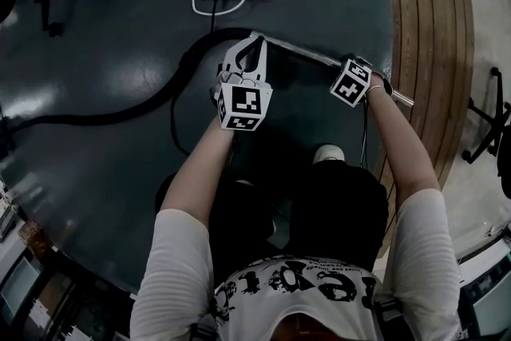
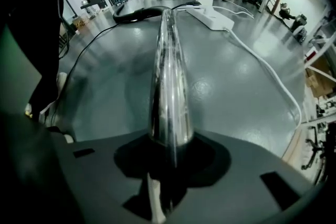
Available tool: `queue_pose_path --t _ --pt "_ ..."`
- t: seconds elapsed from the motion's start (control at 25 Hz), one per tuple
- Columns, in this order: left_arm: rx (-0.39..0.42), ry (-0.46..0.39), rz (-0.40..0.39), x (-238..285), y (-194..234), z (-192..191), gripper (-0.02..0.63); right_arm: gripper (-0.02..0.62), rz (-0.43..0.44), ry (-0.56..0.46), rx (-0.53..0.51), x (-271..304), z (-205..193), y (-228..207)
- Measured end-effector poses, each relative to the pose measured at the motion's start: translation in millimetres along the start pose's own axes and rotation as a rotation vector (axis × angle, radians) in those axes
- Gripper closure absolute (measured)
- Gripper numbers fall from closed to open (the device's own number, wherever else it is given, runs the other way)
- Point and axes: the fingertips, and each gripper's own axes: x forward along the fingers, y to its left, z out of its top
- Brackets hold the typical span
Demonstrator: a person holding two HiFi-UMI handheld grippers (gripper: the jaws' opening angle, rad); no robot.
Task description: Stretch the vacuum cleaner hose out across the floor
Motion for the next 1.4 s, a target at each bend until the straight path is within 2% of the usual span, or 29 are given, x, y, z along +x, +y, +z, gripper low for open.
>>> queue_pose_path --t 0.08,0.16,0.28,0.36,0.48,0.52,0.6,0.68,0.76,0.88,1.08,1.28,1.36,1.4 --pt "-0.024 -0.009 -0.006 -3 1 5 0.601 0.332 -0.012 -0.042 0.068 -8 0 -4" --pt "-0.045 -0.015 -0.003 -5 3 10 0.601 0.276 -0.011 -0.087 0.14 -19 3 -6" --pt "-0.061 -0.017 0.013 -10 5 20 0.601 0.276 -0.032 -0.072 0.131 -38 1 -7" --pt "-0.084 -0.038 0.036 -19 15 47 0.601 0.276 -0.068 -0.08 0.139 -62 7 -12" --pt "-0.089 -0.093 0.045 -48 30 114 0.601 0.279 -0.183 -0.223 0.199 -135 43 -21" --pt "-0.08 -0.1 0.042 -62 29 134 0.601 0.289 -0.222 -0.279 0.202 -169 56 -20" --pt "-0.048 -0.108 0.042 -96 31 176 0.601 0.43 -0.285 -0.369 0.199 -242 82 -18" --pt "-0.021 -0.115 0.052 -138 39 218 0.601 0.512 -0.325 -0.466 0.224 -320 112 -13" --pt "-0.046 -0.125 0.063 -184 52 261 0.601 0.572 -0.351 -0.563 0.26 -399 142 -3" --pt "-0.076 -0.158 0.112 -254 83 335 0.601 0.591 -0.38 -0.663 0.279 -503 180 16" --pt "-0.172 -0.218 0.295 -383 137 444 0.601 0.591 -0.389 -0.751 0.267 -659 239 45" --pt "-0.215 -0.249 0.467 -533 166 510 0.601 0.592 -0.338 -0.775 0.268 -782 288 103" --pt "-0.207 -0.278 0.555 -593 184 527 0.601 0.592 -0.321 -0.817 0.225 -818 315 124" --pt "-0.205 -0.29 0.602 -620 194 530 0.601 0.592 -0.286 -0.85 0.19 -832 333 136"
